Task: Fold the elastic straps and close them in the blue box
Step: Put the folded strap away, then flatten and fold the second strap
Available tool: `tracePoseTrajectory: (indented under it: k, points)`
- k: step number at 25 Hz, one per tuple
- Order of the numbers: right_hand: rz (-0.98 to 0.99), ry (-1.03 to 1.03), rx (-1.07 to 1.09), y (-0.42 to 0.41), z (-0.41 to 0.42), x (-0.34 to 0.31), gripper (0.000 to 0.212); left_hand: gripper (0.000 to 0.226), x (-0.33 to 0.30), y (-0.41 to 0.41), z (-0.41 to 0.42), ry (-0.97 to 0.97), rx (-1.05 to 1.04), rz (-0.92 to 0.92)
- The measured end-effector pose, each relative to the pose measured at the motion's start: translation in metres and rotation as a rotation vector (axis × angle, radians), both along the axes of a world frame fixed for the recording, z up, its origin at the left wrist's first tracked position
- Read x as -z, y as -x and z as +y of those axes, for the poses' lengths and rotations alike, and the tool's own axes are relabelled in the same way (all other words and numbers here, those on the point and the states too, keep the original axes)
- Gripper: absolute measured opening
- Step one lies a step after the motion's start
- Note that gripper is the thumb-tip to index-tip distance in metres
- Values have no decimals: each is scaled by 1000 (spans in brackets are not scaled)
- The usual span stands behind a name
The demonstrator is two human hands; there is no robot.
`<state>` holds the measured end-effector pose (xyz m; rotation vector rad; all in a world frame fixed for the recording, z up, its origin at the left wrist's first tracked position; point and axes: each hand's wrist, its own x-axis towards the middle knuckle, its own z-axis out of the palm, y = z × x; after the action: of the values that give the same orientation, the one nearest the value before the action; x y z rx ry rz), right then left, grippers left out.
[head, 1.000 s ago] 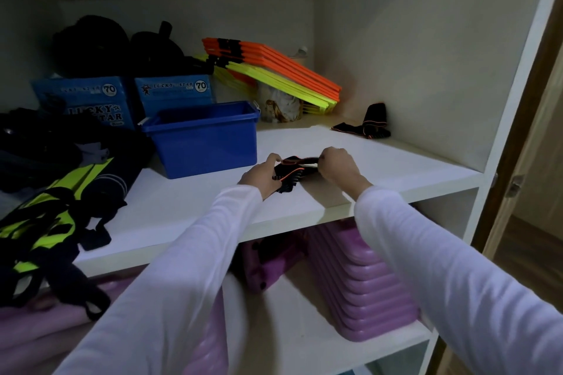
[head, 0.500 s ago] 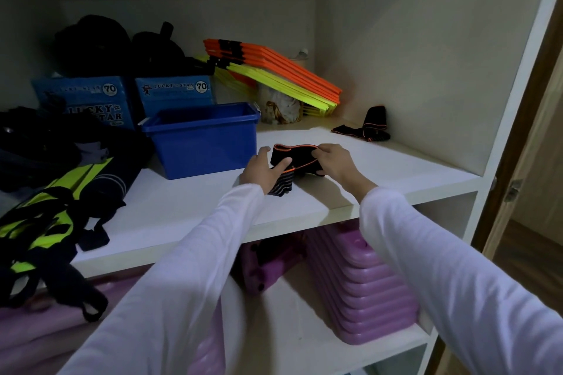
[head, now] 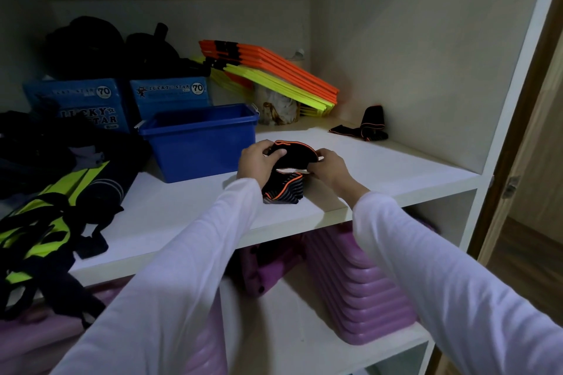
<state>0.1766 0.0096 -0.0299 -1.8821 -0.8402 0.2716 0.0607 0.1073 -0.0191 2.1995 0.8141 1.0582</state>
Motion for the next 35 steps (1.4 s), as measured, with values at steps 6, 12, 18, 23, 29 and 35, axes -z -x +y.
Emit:
tracePoseTrajectory:
  k: [6,12,18,23,29,35]
  points:
    - [-55,113,62,7,11,0,7,31,-32,16,7,-42,-42,-294]
    - [-147,128,129,-20,-1,-17,31,25,-53,64,40,17,-231,-573]
    - [186,2,77,-33,5,-44,24,29,-26,109,58,183,-451,-510]
    - [323,5,58,-23,15,-42,21,47,-4,135,64,276,-592,-237]
    - [74,97,244,-24,25,-23,34,36,13,147,76,404,-595,51]
    - [-341,295,235,-10,25,-6,39,38,16,143,70,312,-614,303]
